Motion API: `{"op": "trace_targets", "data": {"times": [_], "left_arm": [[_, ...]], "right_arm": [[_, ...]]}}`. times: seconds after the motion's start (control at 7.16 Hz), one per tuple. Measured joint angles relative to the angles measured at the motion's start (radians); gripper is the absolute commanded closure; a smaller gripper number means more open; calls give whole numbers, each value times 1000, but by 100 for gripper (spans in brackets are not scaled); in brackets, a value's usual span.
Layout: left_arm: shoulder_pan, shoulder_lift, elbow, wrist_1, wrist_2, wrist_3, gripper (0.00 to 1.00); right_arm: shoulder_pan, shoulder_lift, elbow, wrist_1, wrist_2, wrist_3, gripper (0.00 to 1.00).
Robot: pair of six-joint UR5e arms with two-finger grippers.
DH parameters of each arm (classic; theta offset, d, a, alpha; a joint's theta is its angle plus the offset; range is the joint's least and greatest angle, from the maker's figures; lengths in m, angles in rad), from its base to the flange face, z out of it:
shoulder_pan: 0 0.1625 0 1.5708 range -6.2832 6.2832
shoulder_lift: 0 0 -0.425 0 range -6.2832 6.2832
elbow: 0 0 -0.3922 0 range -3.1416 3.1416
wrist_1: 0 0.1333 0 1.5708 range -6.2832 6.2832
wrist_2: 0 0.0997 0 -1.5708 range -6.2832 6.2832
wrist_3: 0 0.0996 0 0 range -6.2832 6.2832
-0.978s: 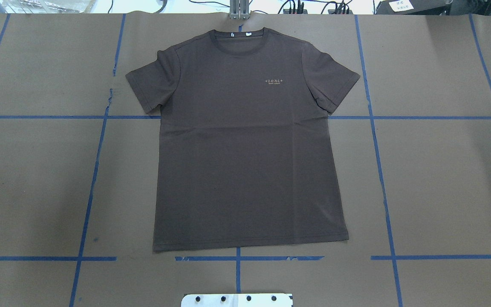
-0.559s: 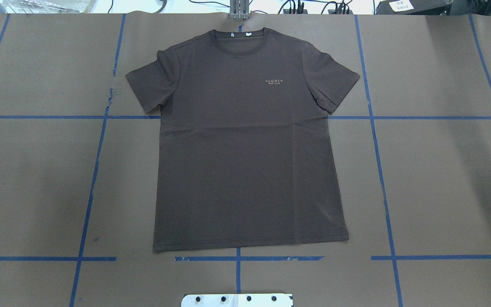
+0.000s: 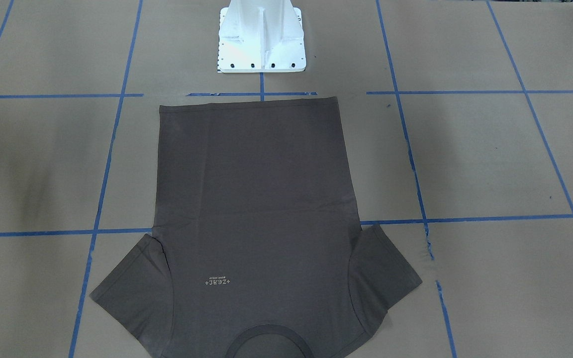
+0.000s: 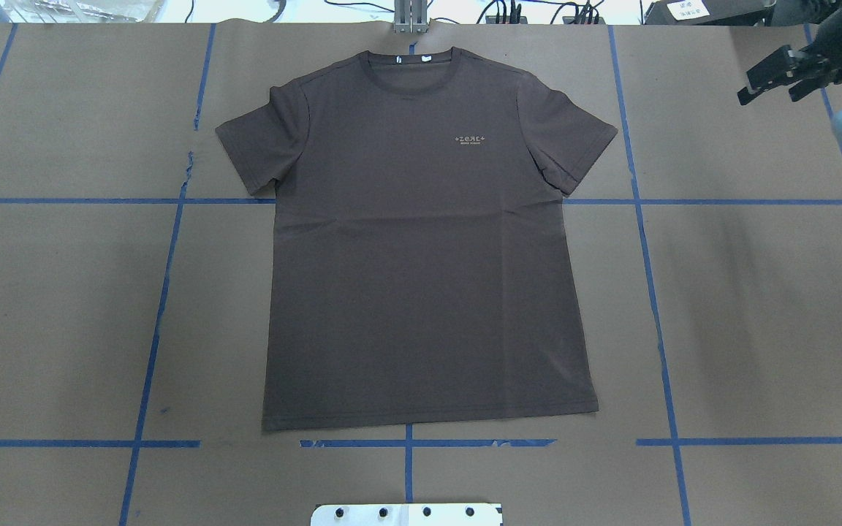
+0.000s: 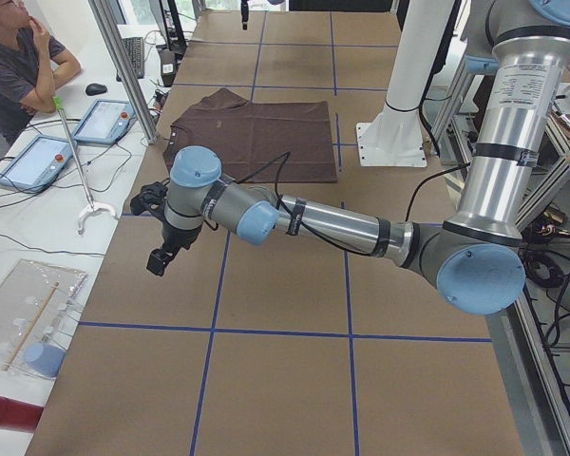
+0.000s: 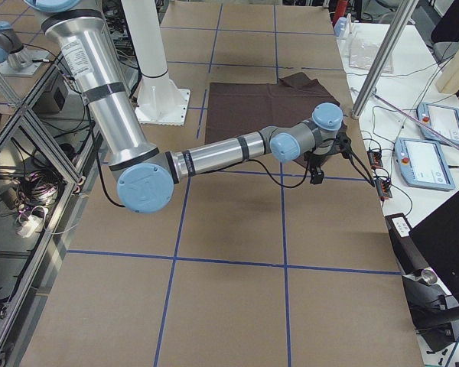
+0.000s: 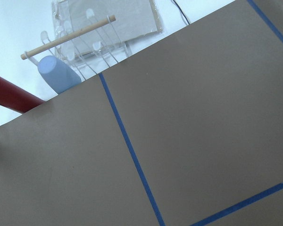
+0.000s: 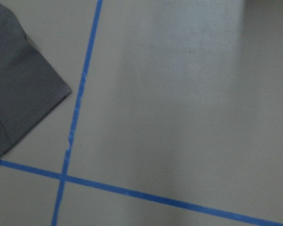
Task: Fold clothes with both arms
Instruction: 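Move the right gripper down to the sleeve nearest it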
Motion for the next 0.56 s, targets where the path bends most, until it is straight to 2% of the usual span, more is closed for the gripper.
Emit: {"op": "trace_targets", "data": {"times": [0.14, 0.28, 0.56], "left_arm": [[19, -8, 3, -16, 1, -47, 0], [30, -14, 9, -32, 1, -85, 0], [49, -24, 18, -62, 1, -189, 0]], "right_arm": [[-42, 30, -78, 122, -20, 80, 0], [-103, 57, -139, 221, -83, 180, 0], [-215, 119, -213, 290, -224, 321, 0]]}}
